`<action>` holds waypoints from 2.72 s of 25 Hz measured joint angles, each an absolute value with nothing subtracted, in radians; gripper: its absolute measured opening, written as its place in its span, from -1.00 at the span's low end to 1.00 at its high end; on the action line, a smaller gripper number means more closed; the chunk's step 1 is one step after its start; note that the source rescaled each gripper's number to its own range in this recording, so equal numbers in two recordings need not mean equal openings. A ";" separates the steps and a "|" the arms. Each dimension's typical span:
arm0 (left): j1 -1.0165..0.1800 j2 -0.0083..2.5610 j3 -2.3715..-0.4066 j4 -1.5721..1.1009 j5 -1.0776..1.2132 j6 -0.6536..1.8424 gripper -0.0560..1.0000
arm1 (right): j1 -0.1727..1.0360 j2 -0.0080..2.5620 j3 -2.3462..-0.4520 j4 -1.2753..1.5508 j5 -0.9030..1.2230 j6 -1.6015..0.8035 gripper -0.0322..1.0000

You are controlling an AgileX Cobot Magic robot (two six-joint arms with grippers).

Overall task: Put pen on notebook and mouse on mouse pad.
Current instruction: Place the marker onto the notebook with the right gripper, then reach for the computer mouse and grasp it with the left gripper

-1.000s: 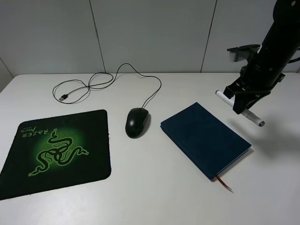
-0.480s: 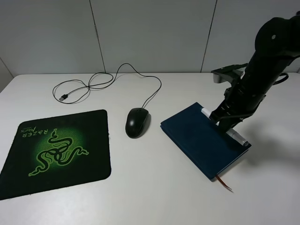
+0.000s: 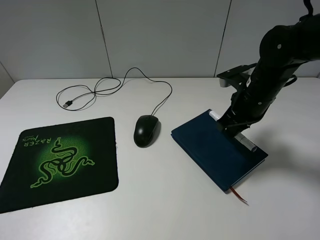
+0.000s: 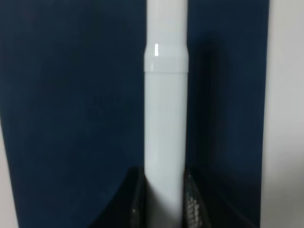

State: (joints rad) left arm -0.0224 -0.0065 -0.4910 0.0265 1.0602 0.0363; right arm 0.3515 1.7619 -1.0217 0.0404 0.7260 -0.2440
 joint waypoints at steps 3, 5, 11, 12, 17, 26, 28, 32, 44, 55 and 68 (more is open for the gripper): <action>-0.022 -0.007 -0.491 0.027 1.060 0.036 1.00 | 0.351 1.793 -1.022 0.044 0.716 -0.238 -0.91; -0.022 -0.007 -0.491 0.027 1.060 0.036 1.00 | 0.351 1.799 -1.022 0.046 0.701 -0.237 -0.91; -0.022 -0.007 -0.491 0.027 1.060 0.036 1.00 | 0.351 1.799 -1.022 0.047 0.654 -0.236 -0.91; -0.022 -0.007 -0.491 0.027 1.060 0.036 1.00 | 0.351 1.799 -1.022 0.048 0.654 -0.236 -0.91; -0.022 -0.007 -0.491 0.027 1.060 0.036 1.00 | 0.351 1.800 -1.022 0.076 0.654 -0.237 -0.91; -0.022 -0.007 -0.491 0.027 1.060 0.036 1.00 | 0.351 1.846 -1.022 0.155 0.653 -0.308 -0.91; -0.022 -0.007 -0.491 0.027 1.060 0.036 1.00 | 0.351 1.846 -1.022 0.158 0.653 -0.308 -0.91; -0.022 -0.007 -0.491 0.027 1.060 0.036 1.00 | 0.351 1.846 -1.022 0.158 0.653 -0.308 -0.55; -0.022 -0.007 -0.491 0.027 1.060 0.036 1.00 | 0.351 1.846 -1.022 0.177 0.630 -0.307 0.99; -0.022 -0.007 -0.491 0.027 1.060 0.036 1.00 | 0.351 1.705 -1.032 0.186 0.715 -0.302 1.00; -0.022 -0.007 -0.491 0.027 1.060 0.036 1.00 | 0.351 1.375 -1.032 0.065 1.066 -0.163 1.00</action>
State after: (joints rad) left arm -0.0224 -0.0065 -0.4910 0.0265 1.0602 0.0363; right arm 0.3515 1.3755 -1.0321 0.0649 1.0664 -0.1629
